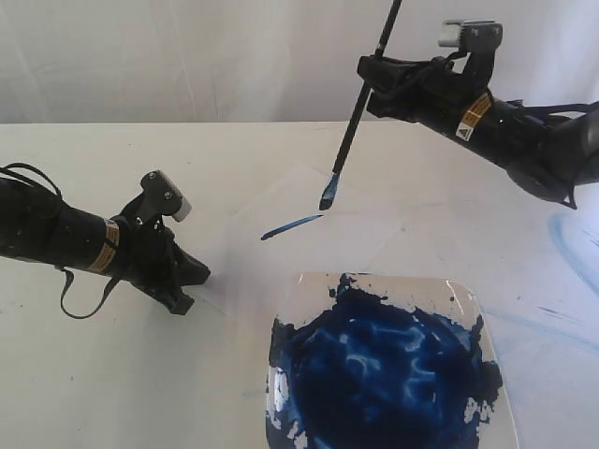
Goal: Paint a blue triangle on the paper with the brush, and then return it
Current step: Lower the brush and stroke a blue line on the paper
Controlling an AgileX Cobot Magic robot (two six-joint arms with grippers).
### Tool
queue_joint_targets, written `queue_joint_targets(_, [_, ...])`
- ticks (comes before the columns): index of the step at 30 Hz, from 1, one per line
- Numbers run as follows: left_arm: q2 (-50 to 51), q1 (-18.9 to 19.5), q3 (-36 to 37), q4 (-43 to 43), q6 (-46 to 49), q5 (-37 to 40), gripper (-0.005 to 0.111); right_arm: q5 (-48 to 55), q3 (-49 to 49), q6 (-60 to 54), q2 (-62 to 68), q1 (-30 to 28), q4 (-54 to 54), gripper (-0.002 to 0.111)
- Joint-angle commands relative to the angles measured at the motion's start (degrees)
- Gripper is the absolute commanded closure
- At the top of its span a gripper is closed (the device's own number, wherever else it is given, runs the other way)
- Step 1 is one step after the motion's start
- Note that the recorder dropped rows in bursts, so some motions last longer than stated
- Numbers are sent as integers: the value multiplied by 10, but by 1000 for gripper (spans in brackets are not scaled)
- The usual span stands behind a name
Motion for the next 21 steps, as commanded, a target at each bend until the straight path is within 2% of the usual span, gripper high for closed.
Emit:
queue_joint_targets(1, [2,-2,0,10,0,2,107,-4,-5,-8,-13,-10,1,108])
queue_joint_targets(4, [2,-2,0,10,0,2,107,-31,-5,-8,-35,-10,-59,108])
queue_joint_targets(6, [2,-2,0,10,0,2,107,-15,-4,-8,-65,-2,-92,108])
queue_joint_targets(8, [2,-2,0,10,0,2,107,49,-3,-2,-102,22,-92,108])
queue_joint_targets(11, [2,-2,0,10,0,2,107,218,-3,17,-155,85,-43,108])
queue_joint_targets(13, [2,-2,0,10,0,2,107,288,-3,11,-172,125,15,108])
queue_joint_targets(16, [2,-2,0,10,0,2,107,301,-3,-16,-175,165,98,108])
queue_joint_targets(18, [2,-2,0,10,0,2,107,324,-3,-128,-174,190,201,108])
queue_joint_targets(21, [2,-2,0,10,0,2,107,330,-3,-328,-166,230,474,108])
